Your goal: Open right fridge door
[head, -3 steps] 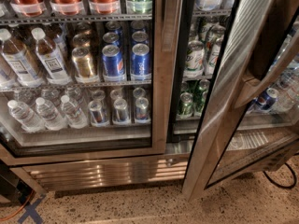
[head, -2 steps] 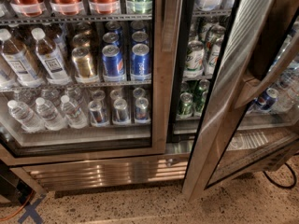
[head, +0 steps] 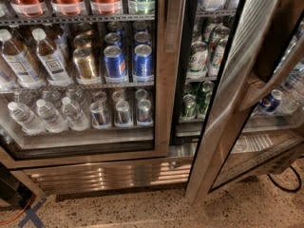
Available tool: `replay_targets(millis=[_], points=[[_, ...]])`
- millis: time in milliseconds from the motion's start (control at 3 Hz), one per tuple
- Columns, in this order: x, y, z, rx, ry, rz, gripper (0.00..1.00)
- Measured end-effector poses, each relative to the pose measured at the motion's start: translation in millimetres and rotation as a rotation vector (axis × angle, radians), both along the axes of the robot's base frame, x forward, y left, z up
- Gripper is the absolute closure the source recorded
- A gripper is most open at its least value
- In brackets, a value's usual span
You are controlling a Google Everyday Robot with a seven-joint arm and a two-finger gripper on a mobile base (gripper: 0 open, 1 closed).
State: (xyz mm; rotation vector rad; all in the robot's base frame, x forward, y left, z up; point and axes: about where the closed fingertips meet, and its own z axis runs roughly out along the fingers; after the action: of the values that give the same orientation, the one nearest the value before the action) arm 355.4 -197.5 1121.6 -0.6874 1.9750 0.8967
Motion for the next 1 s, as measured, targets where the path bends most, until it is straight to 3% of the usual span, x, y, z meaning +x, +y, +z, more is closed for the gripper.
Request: replay_targets(millis=[667,1000], points=[[0.0,0.0,0.0,0.000,0.000,0.000,1.00],[0.0,0.0,0.0,0.000,0.000,0.000,1.00]])
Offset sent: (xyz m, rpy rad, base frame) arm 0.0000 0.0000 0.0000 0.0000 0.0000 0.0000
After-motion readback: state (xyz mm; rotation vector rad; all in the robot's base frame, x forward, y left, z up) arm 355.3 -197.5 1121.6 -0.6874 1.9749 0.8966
